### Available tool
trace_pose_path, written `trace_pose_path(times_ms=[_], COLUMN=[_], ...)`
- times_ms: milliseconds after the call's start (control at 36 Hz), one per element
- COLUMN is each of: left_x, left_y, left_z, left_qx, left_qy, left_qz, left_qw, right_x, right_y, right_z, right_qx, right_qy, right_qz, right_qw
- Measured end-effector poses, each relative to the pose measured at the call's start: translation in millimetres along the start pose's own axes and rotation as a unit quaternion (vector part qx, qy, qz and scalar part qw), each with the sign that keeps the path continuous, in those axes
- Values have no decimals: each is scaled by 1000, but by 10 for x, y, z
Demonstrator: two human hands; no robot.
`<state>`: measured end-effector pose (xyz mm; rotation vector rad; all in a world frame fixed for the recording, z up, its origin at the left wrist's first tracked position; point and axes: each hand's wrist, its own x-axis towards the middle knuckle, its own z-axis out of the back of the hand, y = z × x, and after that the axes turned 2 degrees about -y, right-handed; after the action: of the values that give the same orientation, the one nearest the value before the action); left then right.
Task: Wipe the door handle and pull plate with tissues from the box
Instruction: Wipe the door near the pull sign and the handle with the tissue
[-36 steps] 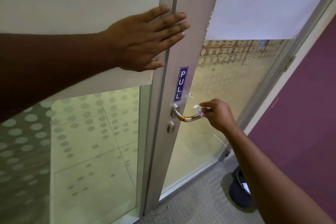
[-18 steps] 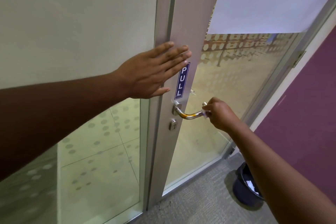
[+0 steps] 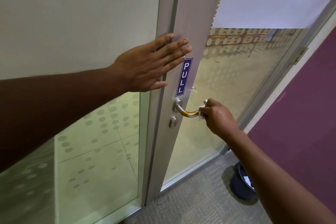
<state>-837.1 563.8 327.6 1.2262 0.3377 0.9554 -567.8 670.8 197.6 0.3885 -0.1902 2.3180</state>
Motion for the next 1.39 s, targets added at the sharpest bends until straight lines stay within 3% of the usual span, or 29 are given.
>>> trace_pose_path(times_ms=[389, 500, 750, 944, 1056, 1139, 1250, 1389], left_x=[1, 8, 3, 7, 7, 16, 17, 22], left_y=[-3, -7, -24, -13, -11, -8, -16, -15], left_z=[-2, -7, -27, -6, 6, 2, -12, 16], left_qx=[-2, -3, 16, 17, 13, 10, 10, 2], left_qy=[6, 9, -4, -5, 3, 4, -3, 10], left_qz=[10, 8, 4, 8, 15, 19, 19, 17], left_qw=[1000, 1000, 1000, 1000, 1000, 1000, 1000, 1000], right_x=[64, 171, 238, 115, 89, 164, 301, 279], right_y=[432, 412, 475, 419, 311, 279, 375, 563], right_z=[-53, -32, -140, -184, -127, -14, 33, -123], right_qx=[98, 128, 36, -54, -51, -7, 58, 3], right_qy=[-6, -47, 1, 0, 9, 24, -13, -6], right_qz=[7, -21, -21, 55, 61, 10, -49, -20], right_qw=[995, 990, 999, 997, 997, 1000, 997, 1000])
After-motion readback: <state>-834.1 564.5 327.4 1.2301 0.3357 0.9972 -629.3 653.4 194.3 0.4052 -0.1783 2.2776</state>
